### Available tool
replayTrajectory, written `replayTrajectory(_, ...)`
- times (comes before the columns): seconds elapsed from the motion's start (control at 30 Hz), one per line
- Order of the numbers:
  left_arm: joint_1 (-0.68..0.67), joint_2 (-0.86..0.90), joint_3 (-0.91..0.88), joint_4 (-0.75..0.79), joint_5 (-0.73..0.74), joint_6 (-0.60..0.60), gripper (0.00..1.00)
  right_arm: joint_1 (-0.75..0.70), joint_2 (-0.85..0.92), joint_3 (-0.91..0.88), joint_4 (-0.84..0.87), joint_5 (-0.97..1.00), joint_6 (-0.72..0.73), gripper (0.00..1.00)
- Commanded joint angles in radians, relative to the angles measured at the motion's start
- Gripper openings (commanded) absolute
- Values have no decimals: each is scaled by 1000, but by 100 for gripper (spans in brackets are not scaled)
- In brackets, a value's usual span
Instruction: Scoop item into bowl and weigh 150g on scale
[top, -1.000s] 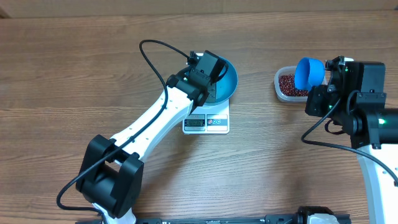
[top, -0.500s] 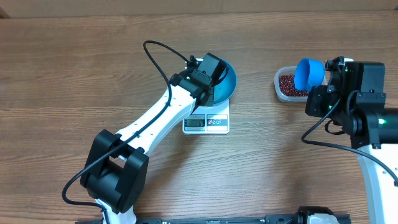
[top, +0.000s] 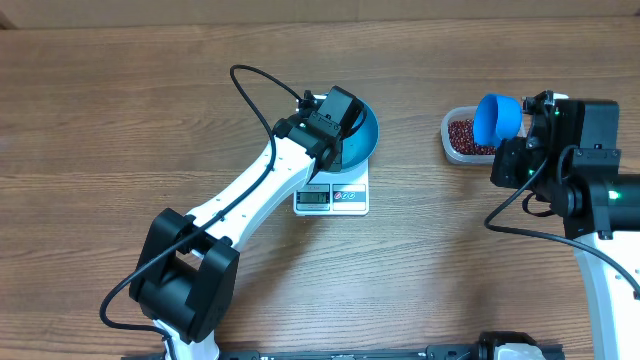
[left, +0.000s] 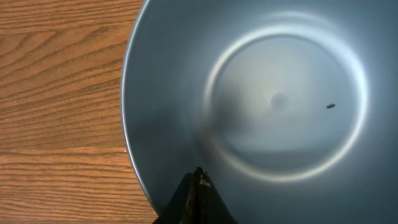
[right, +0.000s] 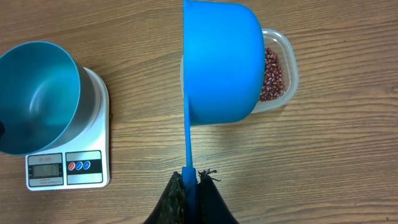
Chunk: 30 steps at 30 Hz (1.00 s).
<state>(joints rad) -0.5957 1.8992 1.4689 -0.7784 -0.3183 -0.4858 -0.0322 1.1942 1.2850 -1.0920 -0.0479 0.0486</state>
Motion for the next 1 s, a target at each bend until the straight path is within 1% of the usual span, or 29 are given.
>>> replayTrajectory(0.0,0,8,55,-3,-22,15,4,-3,-3,30,8,2,-5,4)
replayTrajectory(0.13,-1,4,213,-23,-21,21,4,-3,-3,30,8,2,-5,4)
replayTrajectory(0.23,-2,4,371,-92,18,50,4,-3,-3,30,8,2,-5,4)
replayTrajectory(0.33,-7,2,512,-235,23,52,4,-3,-3,30,8,2,-5,4)
replayTrajectory(0.37,-7,2,528,-259,23,49,4,-3,-3,30,8,2,-5,4)
replayTrajectory(0.43,-5,-5,579,-373,28,-7,4,-3,-3,30,6,2,-5,4)
replayTrajectory(0.57,14,-51,584,-505,31,-19,5,-3,-3,30,0,2,-5,4)
replayTrajectory(0.63,17,-112,579,-562,26,-9,5,-3,-3,30,-6,2,-5,4)
replayTrajectory(0.8,20,-284,554,-623,56,132,4,-3,-3,30,-19,2,-5,4)
replayTrajectory(0.83,20,-327,537,-640,90,177,5,-3,-3,30,-19,2,-5,4)
replayTrajectory(0.9,19,-382,499,-656,153,222,5,-3,-3,30,-18,2,-5,4)
replayTrajectory(0.97,19,-437,432,-675,193,240,5,-3,-3,30,-18,2,-5,4)
